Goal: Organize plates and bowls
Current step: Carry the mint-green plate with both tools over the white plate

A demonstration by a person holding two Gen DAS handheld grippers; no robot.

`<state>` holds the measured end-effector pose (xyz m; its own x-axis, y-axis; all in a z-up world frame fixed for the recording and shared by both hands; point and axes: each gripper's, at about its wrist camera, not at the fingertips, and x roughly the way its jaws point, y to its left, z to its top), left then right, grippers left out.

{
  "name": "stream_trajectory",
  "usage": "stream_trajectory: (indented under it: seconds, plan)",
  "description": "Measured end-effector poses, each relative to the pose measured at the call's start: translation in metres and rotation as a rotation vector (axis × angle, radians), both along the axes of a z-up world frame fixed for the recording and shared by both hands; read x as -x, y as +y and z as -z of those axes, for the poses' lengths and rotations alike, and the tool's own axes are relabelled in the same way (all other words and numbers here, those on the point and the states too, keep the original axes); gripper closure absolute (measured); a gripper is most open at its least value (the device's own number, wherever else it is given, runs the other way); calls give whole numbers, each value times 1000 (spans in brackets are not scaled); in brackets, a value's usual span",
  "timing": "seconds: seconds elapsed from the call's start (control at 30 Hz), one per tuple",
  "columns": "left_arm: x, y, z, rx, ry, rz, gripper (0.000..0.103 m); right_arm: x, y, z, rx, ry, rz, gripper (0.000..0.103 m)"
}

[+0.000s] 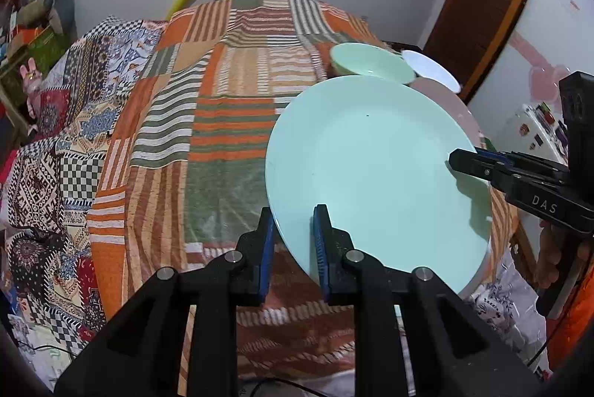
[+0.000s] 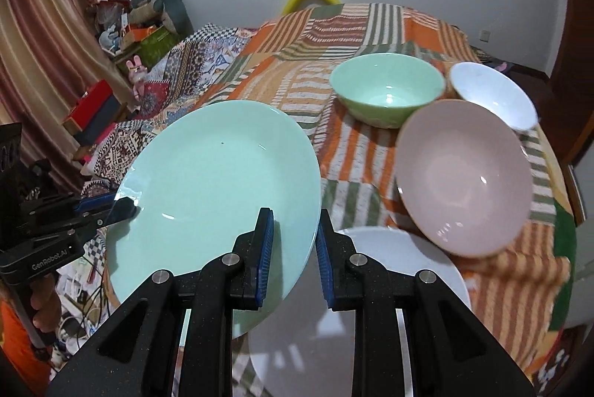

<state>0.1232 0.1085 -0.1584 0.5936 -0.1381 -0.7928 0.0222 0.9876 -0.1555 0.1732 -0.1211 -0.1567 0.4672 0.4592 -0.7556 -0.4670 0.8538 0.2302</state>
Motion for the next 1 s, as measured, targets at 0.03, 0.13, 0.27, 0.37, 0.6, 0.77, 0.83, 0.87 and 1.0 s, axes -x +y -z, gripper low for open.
stream_trajectory:
  seconds: [0.03, 0.13, 0.27, 0.37, 0.6, 0.77, 0.83, 0.87, 1.0]
  plan:
    - [2, -4, -1, -2, 1, 4, 84, 3, -5, 0, -8, 0, 8, 82]
    - [7, -17, -4, -7, 2, 20, 84, 12, -18, -1, -21, -3, 23, 82]
    - [15, -36, -7, -19, -1, 46, 84, 22, -35, 1, -33, -4, 50, 82]
    - [19, -48, -6, -31, -3, 63, 84, 29, -46, 1, -43, -5, 69, 82]
    - [16, -74, 3, -41, 39, 104, 84, 41, -68, 8, -53, 11, 107, 82]
    - [12, -94, 13, -56, 73, 137, 84, 45, -86, 18, -56, 35, 137, 82]
    - [10, -100, 18, -59, 86, 147, 84, 46, -93, 24, -52, 45, 149, 82]
    - [9, -104, 21, -63, 97, 154, 84, 47, -96, 27, -52, 50, 154, 82]
    - [3, -115, 32, -69, 131, 170, 83, 53, -109, 37, -57, 74, 170, 82]
